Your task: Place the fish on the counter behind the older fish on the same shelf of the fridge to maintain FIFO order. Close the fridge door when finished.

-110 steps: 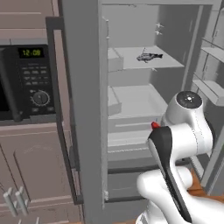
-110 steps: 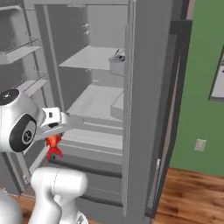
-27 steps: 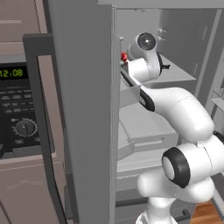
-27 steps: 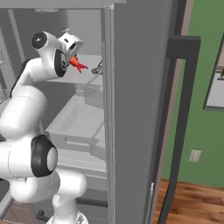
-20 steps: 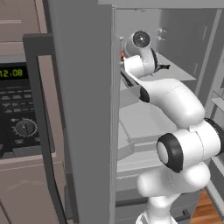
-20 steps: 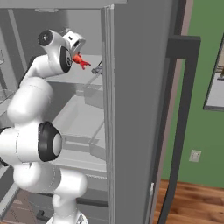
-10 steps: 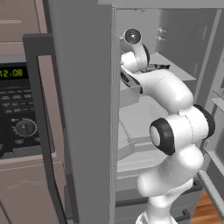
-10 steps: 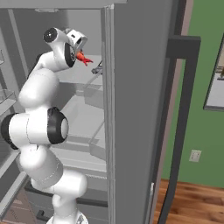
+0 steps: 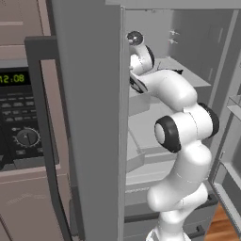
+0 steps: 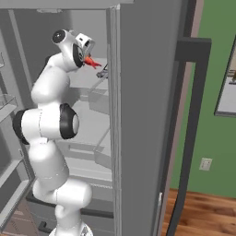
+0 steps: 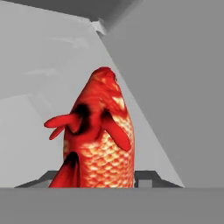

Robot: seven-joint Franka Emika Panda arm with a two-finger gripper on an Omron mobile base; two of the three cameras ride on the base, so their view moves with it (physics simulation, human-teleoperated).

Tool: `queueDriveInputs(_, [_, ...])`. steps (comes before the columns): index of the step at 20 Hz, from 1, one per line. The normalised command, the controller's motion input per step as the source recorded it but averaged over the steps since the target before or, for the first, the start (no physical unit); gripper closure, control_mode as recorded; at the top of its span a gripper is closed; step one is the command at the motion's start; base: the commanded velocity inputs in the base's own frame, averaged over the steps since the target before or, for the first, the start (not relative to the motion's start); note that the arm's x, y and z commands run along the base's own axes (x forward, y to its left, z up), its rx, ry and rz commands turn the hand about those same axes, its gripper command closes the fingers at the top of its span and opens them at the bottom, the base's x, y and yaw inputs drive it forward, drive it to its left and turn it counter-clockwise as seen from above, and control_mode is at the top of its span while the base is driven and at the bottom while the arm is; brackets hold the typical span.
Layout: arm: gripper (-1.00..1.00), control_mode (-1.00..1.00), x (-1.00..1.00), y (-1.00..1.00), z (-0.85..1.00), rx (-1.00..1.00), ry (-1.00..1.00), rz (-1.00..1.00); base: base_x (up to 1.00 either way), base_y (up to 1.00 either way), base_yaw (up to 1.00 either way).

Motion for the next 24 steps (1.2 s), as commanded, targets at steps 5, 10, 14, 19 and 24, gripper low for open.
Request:
queueDriveInputs(5, [1.0,-1.0,0.31,0.0,-0.29,-0.07,0.02,0.0,0.0,0.0,0.0])
queueDriveInputs(10, [1.0,-1.0,0.31,0.0,-0.32,-0.07,0.0,0.0,0.0,0.0,0.0])
queueDriveInputs(14, [1.0,-1.0,0.27,0.0,-0.35,-0.06,0.0,0.0,0.0,0.0,0.0])
queueDriveInputs(19, [-1.0,-1.0,-0.12,0.0,-0.47,-0.07,0.0,0.0,0.0,0.0,0.0])
queueDriveInputs(24, [-1.0,-1.0,-0.33,0.0,-0.33,-0.03,-0.04,0.0,0.0,0.0,0.0])
